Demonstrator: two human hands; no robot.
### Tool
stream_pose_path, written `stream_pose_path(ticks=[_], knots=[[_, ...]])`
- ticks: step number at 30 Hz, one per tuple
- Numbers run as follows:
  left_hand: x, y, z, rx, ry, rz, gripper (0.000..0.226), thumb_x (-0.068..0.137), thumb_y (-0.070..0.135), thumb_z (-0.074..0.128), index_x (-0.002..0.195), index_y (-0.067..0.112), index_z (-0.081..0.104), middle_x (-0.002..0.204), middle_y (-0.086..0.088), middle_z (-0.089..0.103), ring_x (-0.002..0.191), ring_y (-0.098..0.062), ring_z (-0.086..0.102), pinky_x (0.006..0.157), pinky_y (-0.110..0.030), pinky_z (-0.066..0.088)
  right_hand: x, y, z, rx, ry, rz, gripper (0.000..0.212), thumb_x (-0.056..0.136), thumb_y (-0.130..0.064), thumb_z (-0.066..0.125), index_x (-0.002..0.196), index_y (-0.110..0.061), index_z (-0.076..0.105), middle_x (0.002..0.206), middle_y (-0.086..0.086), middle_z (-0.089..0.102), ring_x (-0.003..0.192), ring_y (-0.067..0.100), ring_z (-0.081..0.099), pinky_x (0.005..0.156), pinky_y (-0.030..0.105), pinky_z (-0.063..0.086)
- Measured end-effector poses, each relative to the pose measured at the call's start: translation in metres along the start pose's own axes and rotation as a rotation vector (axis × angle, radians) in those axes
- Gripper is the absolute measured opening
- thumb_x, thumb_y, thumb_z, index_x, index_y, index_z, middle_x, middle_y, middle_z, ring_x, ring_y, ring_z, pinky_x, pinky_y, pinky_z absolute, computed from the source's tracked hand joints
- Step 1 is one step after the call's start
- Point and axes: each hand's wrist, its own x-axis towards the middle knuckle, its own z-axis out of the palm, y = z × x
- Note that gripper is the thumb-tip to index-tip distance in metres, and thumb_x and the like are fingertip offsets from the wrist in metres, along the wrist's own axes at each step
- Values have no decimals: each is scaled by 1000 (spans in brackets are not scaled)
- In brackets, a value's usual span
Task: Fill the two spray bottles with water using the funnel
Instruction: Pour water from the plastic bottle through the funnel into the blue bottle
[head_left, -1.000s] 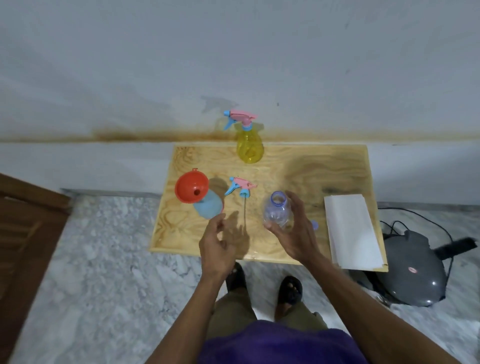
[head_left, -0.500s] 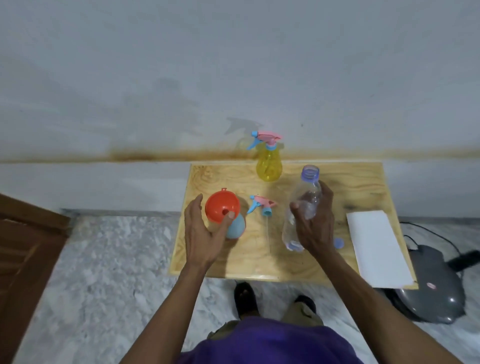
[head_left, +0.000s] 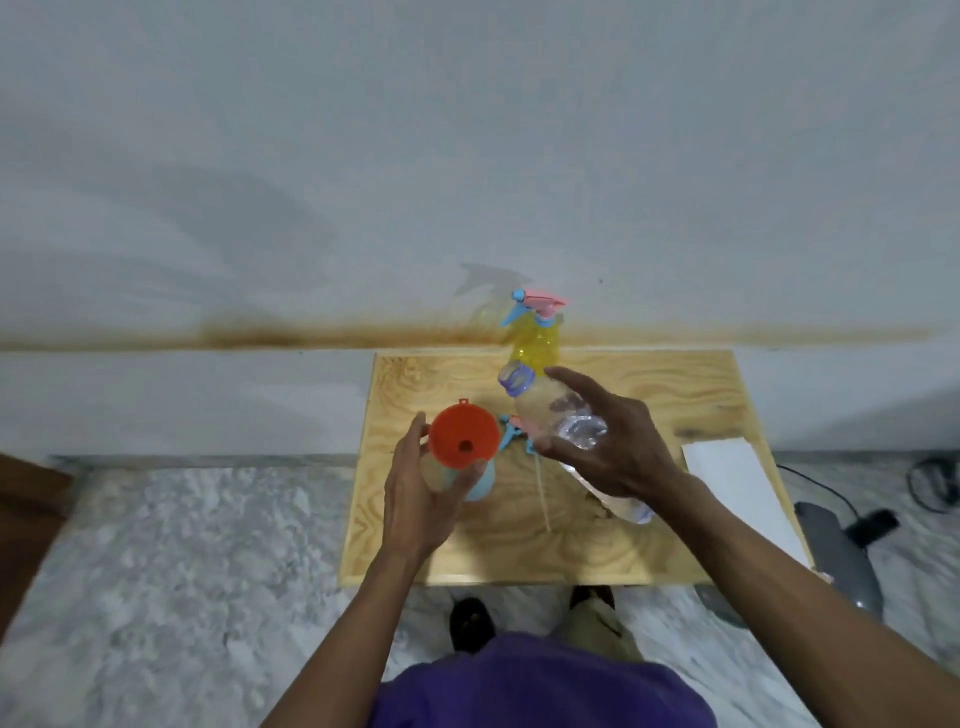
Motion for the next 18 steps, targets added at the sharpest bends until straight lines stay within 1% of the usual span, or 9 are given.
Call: stream_pose_path(ticks=[2,4,6,7,10,12,15,18], knots=[[0,1,-2,-13,-9,-2,108,65,74,70,154,31,27,146,6,49,122,-7,56,99,-37,49,1,3,2,-67,-65,-23,84,70,-77,62,142,-38,45,101,-8,74,86,16,71,71,26,49],[1,1,-3,-21,-23,-2,108,64,75,69,154,32,27,146,4,50,124,-9,55,100,-37,48,1,4,5,-112,-95,-42,82,71,-78,59,138,-34,41,96,-5,73,77,23,69,66,26,41],[4,-1,-4,-11,-40,12,104,69,70,72,154,32,28,146,3,51,127,-12,54,101,-39,48,2,6,7,-134,-98,-47,78,70,-79,57,133,-37,40,96,-4,74,75,25,69,66,25,39],[5,-1,-3,2,-44,28,100,72,65,75,154,30,30,147,2,51,129,-13,53,102,-39,47,2,7,8,-149,-100,-59,78,69,-80,57,134,-38,42,99,-3,75,77,25,70,66,25,39],[6,1,-2,34,-42,75,90,78,49,79,152,24,36,146,3,52,132,-15,50,102,-34,45,1,11,11,-189,-120,-93,85,68,-84,55,139,-39,48,110,0,75,88,26,73,69,25,42],[7,2,-3,36,-39,74,90,77,49,79,152,22,36,146,3,53,132,-15,50,103,-37,47,1,14,11,-181,-114,-101,86,69,-87,51,141,-39,50,113,2,75,91,27,73,70,26,47],[9,2,-2,42,-50,66,93,77,50,79,154,23,33,147,2,51,133,-16,49,104,-44,48,5,16,11,-183,-132,-110,86,71,-90,45,142,-42,49,113,3,75,88,27,73,69,34,55],[9,0,-3,50,-69,50,94,78,49,79,155,26,30,147,2,51,132,-15,48,104,-44,47,9,19,11,-224,-166,-110,83,71,-89,46,142,-46,47,114,-1,75,90,25,72,70,35,55]])
